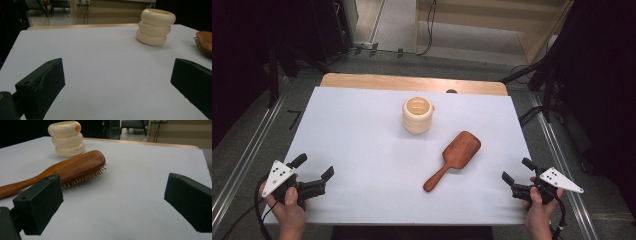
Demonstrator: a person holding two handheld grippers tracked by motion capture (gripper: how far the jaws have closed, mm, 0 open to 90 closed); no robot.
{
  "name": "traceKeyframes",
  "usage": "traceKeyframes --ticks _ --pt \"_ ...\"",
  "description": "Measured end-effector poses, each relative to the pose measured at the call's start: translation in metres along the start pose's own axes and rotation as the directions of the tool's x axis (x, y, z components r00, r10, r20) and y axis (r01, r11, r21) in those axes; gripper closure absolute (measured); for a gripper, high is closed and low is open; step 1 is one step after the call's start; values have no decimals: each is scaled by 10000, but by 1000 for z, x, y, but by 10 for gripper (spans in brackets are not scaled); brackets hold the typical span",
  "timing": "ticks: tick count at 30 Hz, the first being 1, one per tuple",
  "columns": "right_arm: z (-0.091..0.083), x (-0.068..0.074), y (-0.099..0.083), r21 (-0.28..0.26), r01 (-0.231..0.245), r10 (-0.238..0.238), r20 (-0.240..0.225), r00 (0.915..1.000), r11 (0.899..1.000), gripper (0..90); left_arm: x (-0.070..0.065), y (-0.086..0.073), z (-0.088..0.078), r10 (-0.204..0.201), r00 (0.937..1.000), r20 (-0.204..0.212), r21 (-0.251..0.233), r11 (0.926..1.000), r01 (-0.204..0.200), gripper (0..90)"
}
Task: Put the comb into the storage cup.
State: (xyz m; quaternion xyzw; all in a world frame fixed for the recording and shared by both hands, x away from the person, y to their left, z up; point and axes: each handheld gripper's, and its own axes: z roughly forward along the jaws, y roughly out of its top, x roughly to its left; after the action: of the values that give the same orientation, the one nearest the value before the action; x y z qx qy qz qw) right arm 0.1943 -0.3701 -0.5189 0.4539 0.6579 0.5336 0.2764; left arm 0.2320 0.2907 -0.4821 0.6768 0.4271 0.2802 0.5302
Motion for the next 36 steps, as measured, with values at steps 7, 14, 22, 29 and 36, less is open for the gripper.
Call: traceKeyframes --ticks 7,14,22,29,36 --pt "0 -1 -1 -87 -58 58 -13 10000 9999 4 -17 11 4 197 9998 24 -6 9998 -197 0" --pt "0 0 -1 -109 -9 8 -79 10000 9999 4 -39 25 17 682 9971 336 284 9972 -692 0" --pt "-1 -1 -2 -168 -114 110 -225 9997 9998 4 -68 40 35 1095 9894 956 385 9928 -1136 0" --pt "0 -1 -2 -218 -94 89 -244 9997 9997 4 -80 54 47 1222 9840 1294 528 9901 -1299 0" --pt "1 0 -2 -206 -66 61 -277 9996 9998 4 -93 64 60 1321 9757 1750 594 9877 -1444 0"
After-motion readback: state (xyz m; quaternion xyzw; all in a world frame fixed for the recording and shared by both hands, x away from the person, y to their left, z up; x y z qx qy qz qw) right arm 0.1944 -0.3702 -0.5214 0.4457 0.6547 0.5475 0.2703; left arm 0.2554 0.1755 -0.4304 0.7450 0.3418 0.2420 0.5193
